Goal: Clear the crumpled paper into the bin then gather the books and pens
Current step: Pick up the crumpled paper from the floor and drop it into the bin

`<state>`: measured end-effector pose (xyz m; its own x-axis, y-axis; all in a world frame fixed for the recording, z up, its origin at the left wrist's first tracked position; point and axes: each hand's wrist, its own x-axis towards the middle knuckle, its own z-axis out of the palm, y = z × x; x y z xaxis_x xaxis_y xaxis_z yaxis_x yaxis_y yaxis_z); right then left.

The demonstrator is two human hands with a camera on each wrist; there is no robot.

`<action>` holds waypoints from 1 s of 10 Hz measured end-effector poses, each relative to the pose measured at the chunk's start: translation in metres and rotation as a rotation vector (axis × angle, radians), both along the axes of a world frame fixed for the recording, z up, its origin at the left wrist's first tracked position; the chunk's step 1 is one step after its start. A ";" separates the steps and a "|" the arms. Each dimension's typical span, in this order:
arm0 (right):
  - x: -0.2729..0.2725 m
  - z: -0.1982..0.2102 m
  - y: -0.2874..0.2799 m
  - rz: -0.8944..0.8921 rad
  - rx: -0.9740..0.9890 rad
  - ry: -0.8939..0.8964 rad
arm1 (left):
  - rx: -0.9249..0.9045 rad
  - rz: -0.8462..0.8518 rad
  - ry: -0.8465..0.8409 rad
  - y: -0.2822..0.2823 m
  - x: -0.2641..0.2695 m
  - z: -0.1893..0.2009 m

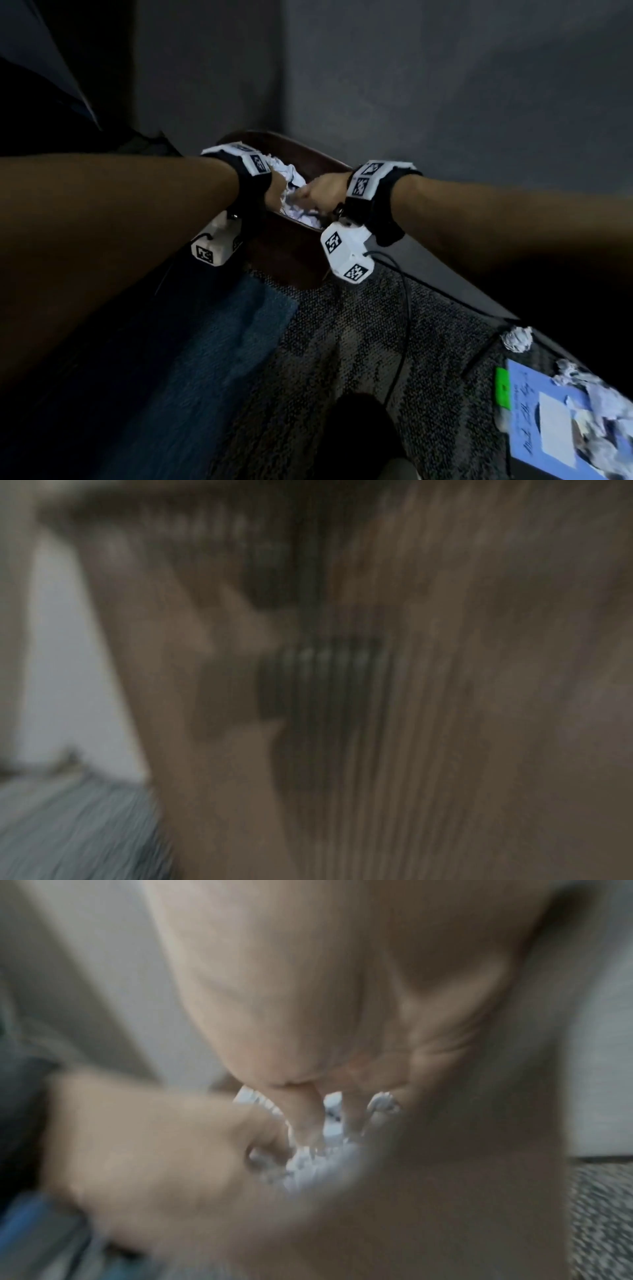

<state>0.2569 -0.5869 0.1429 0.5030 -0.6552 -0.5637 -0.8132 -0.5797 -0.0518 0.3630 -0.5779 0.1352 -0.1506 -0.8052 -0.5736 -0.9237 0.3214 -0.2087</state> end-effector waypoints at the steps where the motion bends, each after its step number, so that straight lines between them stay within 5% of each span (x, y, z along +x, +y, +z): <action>1: -0.012 0.025 0.010 -0.206 0.025 -0.161 | -0.028 0.139 0.154 -0.005 0.004 0.001; 4: -0.041 0.075 0.037 -0.501 0.001 -0.555 | -0.344 0.075 0.269 0.024 0.021 0.046; 7: -0.112 0.086 0.068 -0.641 0.038 -0.625 | -0.252 0.008 0.195 0.033 -0.022 0.049; 8: -0.145 0.082 0.086 -0.744 0.054 -0.640 | -0.394 -0.149 0.286 0.036 -0.066 0.066; 10: -0.246 0.097 0.153 -0.958 -0.028 -0.474 | -0.212 -0.343 0.642 0.069 -0.206 0.069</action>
